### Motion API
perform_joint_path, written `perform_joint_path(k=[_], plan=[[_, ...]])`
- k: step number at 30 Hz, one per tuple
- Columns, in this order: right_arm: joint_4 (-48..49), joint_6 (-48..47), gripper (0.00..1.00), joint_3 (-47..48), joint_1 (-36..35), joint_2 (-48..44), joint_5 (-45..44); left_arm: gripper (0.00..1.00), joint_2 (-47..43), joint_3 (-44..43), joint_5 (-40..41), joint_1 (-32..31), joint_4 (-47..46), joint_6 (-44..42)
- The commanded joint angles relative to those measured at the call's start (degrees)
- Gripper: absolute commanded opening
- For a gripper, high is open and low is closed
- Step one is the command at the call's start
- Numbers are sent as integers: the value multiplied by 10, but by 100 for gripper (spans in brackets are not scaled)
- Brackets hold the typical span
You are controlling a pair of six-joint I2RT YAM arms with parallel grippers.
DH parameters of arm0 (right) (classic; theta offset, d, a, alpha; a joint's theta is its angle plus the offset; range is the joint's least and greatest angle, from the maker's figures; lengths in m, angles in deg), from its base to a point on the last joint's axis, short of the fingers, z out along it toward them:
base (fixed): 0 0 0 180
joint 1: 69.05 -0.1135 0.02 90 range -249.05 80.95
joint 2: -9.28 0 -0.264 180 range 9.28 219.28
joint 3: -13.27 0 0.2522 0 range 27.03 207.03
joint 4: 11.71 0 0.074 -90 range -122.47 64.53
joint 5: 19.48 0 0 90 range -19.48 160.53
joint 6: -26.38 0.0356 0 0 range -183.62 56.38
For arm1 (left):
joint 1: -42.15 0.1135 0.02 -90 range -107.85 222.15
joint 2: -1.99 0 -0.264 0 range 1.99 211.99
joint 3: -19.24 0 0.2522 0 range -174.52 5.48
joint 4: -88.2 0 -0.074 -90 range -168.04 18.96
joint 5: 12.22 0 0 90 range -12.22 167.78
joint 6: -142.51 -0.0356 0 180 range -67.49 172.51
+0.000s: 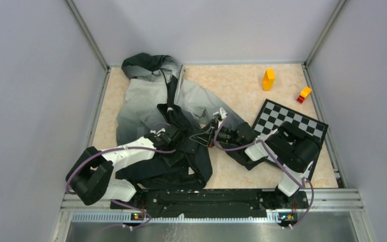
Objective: Zip up the jacket
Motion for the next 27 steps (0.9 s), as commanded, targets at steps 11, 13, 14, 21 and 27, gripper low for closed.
perform_joint_path(k=[11,13,14,21,27], plan=[[53,25,0,14,6,-3,8,8,-89,29,150,-2,64,-99],[53,28,0,17,5,0,13,4,-135,34,144,-2,45,-132],[52,30,0,19,5,1,17,3,-160,42,140,-2,29,-152],[69,65,0,47,0,32,71,0,-349,83,124,-1,-40,-261],[121,123,0,72,-22,72,100,0,-497,113,36,-1,-148,-382]])
